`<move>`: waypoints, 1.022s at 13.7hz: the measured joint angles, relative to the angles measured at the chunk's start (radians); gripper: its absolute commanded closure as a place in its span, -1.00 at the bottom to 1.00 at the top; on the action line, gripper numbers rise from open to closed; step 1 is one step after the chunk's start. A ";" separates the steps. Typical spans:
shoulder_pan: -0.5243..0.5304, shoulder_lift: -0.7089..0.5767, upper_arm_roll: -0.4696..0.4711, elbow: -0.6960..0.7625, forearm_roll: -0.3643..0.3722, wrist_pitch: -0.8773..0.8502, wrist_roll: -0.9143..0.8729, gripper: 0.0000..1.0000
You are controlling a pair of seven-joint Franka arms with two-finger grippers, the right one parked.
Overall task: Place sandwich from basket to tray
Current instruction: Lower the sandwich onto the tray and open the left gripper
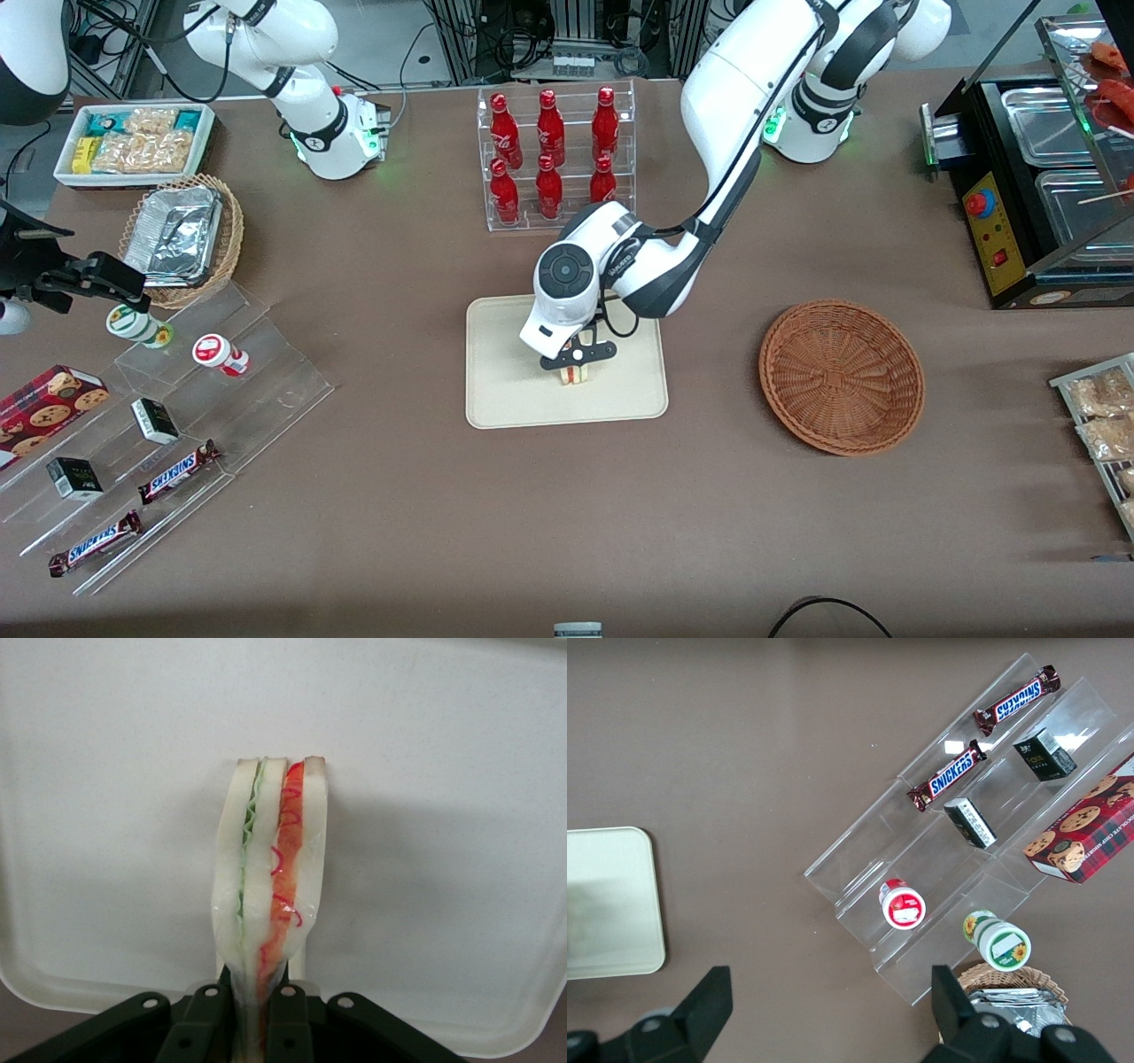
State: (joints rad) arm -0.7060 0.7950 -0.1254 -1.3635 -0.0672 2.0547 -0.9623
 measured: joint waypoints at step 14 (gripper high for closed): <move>0.001 -0.093 0.002 0.112 -0.004 -0.175 -0.005 -1.00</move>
State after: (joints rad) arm -0.7055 0.7018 -0.1235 -1.2512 -0.0716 1.8802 -0.9674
